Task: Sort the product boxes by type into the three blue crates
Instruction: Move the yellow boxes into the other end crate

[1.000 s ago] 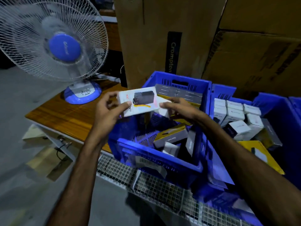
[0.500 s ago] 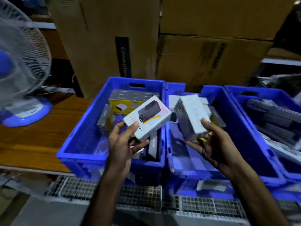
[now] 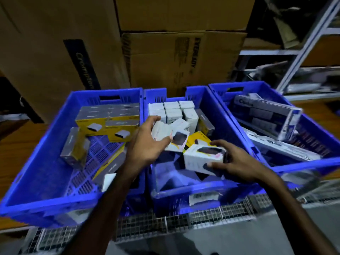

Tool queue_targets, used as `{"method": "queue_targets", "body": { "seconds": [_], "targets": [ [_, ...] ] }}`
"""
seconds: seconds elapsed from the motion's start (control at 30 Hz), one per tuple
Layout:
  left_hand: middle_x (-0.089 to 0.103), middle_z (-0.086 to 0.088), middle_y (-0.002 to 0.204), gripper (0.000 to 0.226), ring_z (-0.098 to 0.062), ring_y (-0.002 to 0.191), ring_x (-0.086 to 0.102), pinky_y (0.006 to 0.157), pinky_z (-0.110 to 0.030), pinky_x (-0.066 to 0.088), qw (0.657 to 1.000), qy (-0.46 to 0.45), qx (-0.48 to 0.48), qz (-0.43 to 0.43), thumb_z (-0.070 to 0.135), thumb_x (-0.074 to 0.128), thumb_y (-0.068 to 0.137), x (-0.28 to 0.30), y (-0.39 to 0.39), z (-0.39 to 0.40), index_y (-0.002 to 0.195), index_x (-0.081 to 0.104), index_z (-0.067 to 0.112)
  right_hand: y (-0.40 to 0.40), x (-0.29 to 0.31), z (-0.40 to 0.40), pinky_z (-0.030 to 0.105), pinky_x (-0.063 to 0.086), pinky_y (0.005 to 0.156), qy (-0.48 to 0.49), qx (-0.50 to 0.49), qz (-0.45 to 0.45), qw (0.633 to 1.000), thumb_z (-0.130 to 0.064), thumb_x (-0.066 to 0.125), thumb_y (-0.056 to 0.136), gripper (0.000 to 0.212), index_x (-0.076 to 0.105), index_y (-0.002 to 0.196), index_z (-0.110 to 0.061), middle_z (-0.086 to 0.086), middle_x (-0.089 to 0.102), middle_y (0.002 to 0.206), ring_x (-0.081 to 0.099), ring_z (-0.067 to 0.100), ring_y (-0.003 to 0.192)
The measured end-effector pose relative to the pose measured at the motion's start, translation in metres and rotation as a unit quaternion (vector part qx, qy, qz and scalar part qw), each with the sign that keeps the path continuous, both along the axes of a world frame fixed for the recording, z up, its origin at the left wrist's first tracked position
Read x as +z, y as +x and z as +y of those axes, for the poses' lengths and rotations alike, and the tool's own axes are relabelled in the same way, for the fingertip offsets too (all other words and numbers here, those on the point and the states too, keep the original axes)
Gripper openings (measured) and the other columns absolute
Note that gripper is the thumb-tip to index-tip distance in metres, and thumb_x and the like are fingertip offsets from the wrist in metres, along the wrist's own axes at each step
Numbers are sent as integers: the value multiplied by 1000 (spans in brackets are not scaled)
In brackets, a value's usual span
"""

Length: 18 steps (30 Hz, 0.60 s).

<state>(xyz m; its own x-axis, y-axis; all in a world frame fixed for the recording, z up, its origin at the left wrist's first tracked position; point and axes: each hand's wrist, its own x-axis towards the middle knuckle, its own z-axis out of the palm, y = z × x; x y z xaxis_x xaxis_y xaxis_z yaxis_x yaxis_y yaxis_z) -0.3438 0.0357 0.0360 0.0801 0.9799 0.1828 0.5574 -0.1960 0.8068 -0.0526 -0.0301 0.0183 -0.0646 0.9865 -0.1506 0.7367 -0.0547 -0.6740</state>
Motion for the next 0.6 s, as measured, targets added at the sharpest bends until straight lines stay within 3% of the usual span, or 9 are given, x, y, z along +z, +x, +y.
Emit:
{"method": "queue_targets", "body": {
  "seconds": [0.07, 0.13, 0.2, 0.27, 0.37, 0.5, 0.6],
  "targets": [
    [69, 0, 129, 65, -27, 113, 66, 86, -37, 54, 994, 5, -43, 99, 45, 83, 80, 1, 8, 9, 138, 56, 35, 4, -5, 5, 46, 61, 86, -34, 34, 11, 999, -58, 87, 69, 74, 50, 133, -49, -10, 66, 129, 70, 18, 108],
    [67, 0, 136, 66, -28, 119, 64, 83, -34, 48, 978, -3, -81, 190, 46, 80, 83, 3, 14, 14, 142, 53, 37, 7, -7, 11, 33, 57, 94, -51, 73, 15, 996, -45, 89, 74, 76, 48, 138, -44, -13, 62, 136, 66, 10, 115],
    [63, 3, 144, 69, -27, 126, 61, 83, -32, 43, 963, -18, -114, 245, 48, 77, 85, 5, 19, 20, 147, 49, 39, 12, -7, 16, 21, 52, 90, -66, 103, 4, 992, -38, 90, 77, 78, 47, 143, -37, -15, 59, 138, 61, -2, 110],
    [61, 3, 148, 71, -26, 129, 60, 90, -35, 48, 953, -37, -148, 260, 50, 77, 85, 6, 23, 24, 148, 47, 38, 18, -10, 22, 27, 53, 94, -83, 118, -11, 989, -43, 90, 75, 83, 45, 145, -39, -14, 58, 139, 62, 0, 111],
    [60, 0, 147, 71, -24, 125, 61, 99, -42, 53, 933, -84, -188, 296, 48, 76, 87, 5, 31, 31, 150, 47, 36, 24, -15, 31, 34, 48, 109, -113, 165, -41, 979, -52, 87, 73, 89, 40, 149, -43, -13, 53, 147, 56, 9, 130],
    [58, -1, 146, 66, -20, 119, 58, 100, -35, 48, 915, -125, -213, 318, 45, 72, 94, 7, 45, 40, 153, 47, 26, 26, -11, 52, 14, 50, 96, -144, 215, -19, 966, -32, 82, 87, 84, 35, 157, -30, -13, 46, 148, 57, 9, 130],
    [63, -4, 136, 56, -13, 103, 52, 91, -32, 47, 922, -117, -197, 312, 39, 70, 97, 3, 57, 55, 147, 54, 20, 30, -2, 74, 3, 40, 92, -50, 201, -42, 977, -28, 78, 92, 70, 45, 152, -19, -11, 51, 146, 49, 0, 129]
  ]
}}
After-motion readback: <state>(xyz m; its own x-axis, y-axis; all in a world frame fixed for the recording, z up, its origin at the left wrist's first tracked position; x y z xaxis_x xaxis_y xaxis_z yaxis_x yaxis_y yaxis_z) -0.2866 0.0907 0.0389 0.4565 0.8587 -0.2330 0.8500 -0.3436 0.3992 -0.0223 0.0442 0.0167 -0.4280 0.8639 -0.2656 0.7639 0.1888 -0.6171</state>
